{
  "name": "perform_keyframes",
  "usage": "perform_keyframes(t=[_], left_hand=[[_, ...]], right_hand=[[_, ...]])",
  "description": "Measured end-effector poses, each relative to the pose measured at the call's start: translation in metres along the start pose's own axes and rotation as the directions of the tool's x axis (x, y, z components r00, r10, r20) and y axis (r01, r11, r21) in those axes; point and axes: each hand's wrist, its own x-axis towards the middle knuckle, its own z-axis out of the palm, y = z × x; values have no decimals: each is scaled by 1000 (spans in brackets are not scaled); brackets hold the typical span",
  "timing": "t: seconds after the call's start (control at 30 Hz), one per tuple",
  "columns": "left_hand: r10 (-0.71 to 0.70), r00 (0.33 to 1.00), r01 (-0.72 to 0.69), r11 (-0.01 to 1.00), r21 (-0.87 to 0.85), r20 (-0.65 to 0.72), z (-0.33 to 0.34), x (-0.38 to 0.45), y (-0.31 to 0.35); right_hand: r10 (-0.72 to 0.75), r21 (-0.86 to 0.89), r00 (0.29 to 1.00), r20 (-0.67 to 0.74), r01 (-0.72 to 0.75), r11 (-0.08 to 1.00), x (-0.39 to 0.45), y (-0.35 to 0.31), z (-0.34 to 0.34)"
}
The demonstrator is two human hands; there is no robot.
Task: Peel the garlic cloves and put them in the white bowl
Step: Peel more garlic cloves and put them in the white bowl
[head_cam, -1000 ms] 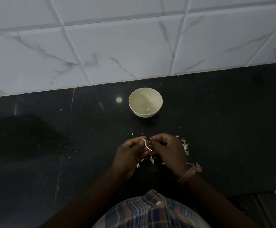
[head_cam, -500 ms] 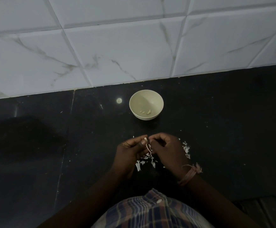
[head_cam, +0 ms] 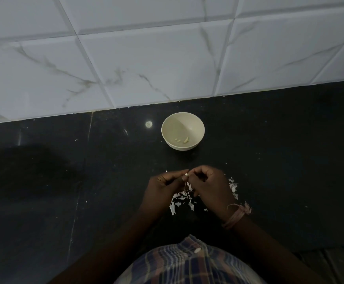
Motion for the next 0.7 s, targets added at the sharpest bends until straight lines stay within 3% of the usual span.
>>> perform_keyframes(t=[0.2,0.37,0.47,0.57,0.7], left_hand=[[192,981,-183,944,274,-6,-2,2,-1],[390,918,-373,780,503,76,-3,7,-7],[433,893,-427,726,539,125,-2,8,-5],[413,906,-401,760,512,97,-1,7,-1],[239,969,-242,893,379,54,-1,2,3]], right_hand=[[10,-37,1000,18,-9,999,2,7,-3],[-42,-208,999,-6,39,977,3,10,0],[-61,-215,998,4,60,975,4,10,-3],[-55,-170,998,-8,53,984,6,8,-2],[34,-40,999,24,-33,999,8,4,-1]])
